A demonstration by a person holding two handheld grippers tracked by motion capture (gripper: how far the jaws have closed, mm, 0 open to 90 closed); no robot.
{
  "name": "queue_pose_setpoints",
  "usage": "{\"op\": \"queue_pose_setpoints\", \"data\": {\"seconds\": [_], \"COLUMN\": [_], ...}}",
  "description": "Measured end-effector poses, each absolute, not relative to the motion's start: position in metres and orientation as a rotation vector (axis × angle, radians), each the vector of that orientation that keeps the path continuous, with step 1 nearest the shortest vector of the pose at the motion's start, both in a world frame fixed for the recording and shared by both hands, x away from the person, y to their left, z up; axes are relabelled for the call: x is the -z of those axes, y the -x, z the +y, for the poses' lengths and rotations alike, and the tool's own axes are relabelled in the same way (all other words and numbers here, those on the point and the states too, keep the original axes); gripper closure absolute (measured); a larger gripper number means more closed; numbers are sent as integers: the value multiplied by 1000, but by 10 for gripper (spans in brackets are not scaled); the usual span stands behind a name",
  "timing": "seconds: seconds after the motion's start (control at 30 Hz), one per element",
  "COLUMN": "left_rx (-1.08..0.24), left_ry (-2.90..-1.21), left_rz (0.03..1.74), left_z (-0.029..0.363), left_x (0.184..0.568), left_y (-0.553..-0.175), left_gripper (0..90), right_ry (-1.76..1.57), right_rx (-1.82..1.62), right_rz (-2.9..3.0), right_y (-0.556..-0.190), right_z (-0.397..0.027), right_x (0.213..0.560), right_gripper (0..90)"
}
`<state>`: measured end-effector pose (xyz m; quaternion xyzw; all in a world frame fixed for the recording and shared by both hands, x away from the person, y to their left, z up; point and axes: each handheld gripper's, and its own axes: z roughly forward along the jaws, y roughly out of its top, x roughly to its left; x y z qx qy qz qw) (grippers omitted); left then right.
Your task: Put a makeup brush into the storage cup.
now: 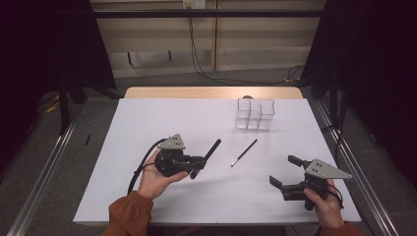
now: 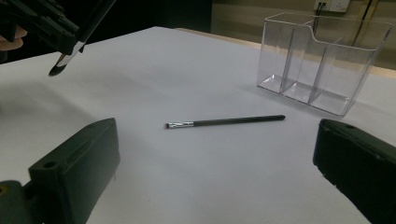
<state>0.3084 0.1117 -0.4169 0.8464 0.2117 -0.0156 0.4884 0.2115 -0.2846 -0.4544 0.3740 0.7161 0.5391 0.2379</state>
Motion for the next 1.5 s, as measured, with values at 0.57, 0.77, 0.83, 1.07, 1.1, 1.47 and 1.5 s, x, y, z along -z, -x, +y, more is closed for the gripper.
{"op": "queue_pose_setpoints", "data": {"seconds": [0.57, 0.77, 0.83, 1.07, 1.1, 1.47, 1.5], "left_rx": [98, 118, 116, 82, 82, 90, 89], "left_ry": [-2139, -2190, -2205, -2289, -2299, -2424, -2430], "left_rz": [404, 373, 365, 334, 329, 274, 271], "left_z": [84, 77, 75, 74, 75, 76, 76], "left_x": [406, 404, 404, 399, 398, 387, 387], "left_y": [-300, -294, -293, -294, -294, -293, -293], "left_gripper": [771, 771, 771, 771, 771, 771, 771], "right_ry": [-895, -821, -809, -775, -771, -712, -712], "right_rx": [-1554, -1583, -1596, -1577, -1566, -1441, -1434], "right_rz": [2013, 2075, 2110, 2198, 2219, 2425, 2451], "right_y": [-221, -226, -229, -241, -242, -254, -255], "right_z": [-267, -254, -251, -243, -242, -227, -225], "right_x": [438, 432, 430, 422, 422, 414, 414], "right_gripper": [0, 0, 1, 0, 0, 9, 9]}}
